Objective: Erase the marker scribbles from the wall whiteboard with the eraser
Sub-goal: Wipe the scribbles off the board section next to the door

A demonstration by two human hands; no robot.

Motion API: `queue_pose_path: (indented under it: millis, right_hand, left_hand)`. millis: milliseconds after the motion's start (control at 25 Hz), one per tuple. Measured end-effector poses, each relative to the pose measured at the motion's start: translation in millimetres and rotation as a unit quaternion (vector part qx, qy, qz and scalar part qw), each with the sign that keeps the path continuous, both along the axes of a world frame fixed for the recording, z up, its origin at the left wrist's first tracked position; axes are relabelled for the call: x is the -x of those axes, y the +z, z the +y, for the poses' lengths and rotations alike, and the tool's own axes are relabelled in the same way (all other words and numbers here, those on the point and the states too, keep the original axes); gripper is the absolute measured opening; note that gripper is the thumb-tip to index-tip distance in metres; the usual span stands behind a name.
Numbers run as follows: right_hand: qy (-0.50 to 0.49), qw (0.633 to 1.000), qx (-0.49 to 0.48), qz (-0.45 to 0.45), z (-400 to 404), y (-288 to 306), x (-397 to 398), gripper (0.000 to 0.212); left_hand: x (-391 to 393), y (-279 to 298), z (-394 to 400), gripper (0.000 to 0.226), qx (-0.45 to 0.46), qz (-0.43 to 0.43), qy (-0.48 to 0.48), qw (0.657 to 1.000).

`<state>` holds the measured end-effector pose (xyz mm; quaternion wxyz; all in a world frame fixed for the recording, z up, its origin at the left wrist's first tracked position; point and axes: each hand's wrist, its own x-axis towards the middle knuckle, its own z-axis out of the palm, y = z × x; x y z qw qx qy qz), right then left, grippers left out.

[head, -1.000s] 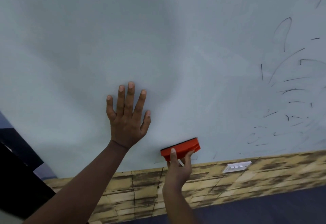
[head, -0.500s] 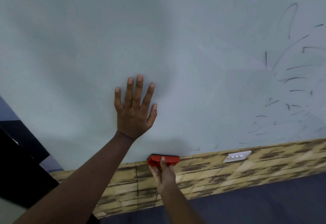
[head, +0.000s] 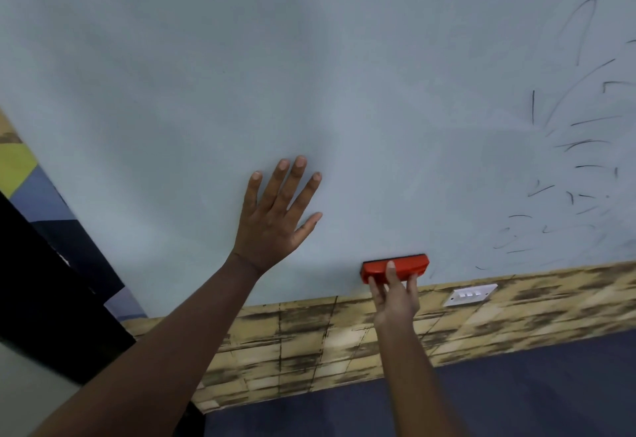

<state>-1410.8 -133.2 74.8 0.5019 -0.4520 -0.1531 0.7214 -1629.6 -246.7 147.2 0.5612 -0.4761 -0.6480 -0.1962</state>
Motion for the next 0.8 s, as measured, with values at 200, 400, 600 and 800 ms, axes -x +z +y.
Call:
queue_pose_path:
  millis: [200,400,600,800]
  right_hand:
    - [-0.004,0.986,-0.144,-0.082,-2.7,16.6,-0.7,0.076]
    - [-0.027,0.973,-0.172,-0.151,-4.8,11.8,0.6,0.061]
    - [-0.014,0.991,-0.054,-0.125,24.7,-10.8,-13.9,0.062]
    - [0.032,0.992,0.089,-0.084,55.3,-49.8,-47.9,0.05]
  left_hand:
    - [8.0,-11.7,-11.5,0.08,0.011,0.01,0.003,1.0]
    - [-3.5,-23.9,-14.5,0.08,0.017,-0.02,0.028,0.999]
    - [-60.0,-56.4,-6.7,0.075,0.062,-0.096,0.05,0.992]
    - [-90.7,-42.1,19.9,0.083,0.078,-0.072,0.052,0.993]
